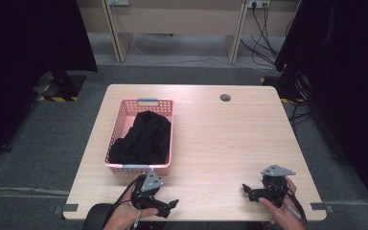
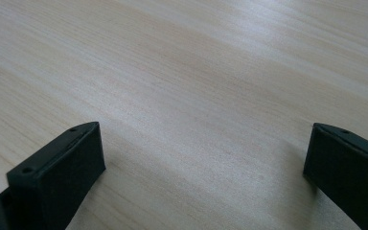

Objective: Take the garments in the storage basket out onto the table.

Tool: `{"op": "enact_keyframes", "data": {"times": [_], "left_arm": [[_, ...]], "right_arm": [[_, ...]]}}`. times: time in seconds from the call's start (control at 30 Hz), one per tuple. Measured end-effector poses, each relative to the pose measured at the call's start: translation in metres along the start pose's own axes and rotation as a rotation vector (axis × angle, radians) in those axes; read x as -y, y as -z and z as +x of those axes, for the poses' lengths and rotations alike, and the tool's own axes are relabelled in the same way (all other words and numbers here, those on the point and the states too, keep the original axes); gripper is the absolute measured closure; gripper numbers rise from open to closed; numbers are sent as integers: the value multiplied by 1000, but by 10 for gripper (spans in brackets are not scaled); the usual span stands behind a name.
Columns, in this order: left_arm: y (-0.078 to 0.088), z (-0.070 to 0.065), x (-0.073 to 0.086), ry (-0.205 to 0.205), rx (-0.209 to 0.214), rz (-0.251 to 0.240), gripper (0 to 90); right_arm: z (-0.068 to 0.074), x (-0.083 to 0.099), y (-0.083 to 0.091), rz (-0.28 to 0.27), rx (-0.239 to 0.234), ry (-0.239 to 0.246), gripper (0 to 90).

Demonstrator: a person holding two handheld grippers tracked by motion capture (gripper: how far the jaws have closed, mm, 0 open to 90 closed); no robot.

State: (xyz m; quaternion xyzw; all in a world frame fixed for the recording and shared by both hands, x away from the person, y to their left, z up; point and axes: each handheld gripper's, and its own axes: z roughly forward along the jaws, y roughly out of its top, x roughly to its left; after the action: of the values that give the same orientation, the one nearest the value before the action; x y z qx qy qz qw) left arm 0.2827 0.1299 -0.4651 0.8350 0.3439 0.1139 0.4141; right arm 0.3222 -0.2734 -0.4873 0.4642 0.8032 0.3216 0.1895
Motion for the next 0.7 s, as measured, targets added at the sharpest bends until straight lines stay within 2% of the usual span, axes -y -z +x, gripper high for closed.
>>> {"op": "enact_keyframes", "data": {"times": [0.7], "left_arm": [[10,-5,-6,-13,6,-16,26]], "right_arm": [[0,0,0,1,0,-2,4]]}}
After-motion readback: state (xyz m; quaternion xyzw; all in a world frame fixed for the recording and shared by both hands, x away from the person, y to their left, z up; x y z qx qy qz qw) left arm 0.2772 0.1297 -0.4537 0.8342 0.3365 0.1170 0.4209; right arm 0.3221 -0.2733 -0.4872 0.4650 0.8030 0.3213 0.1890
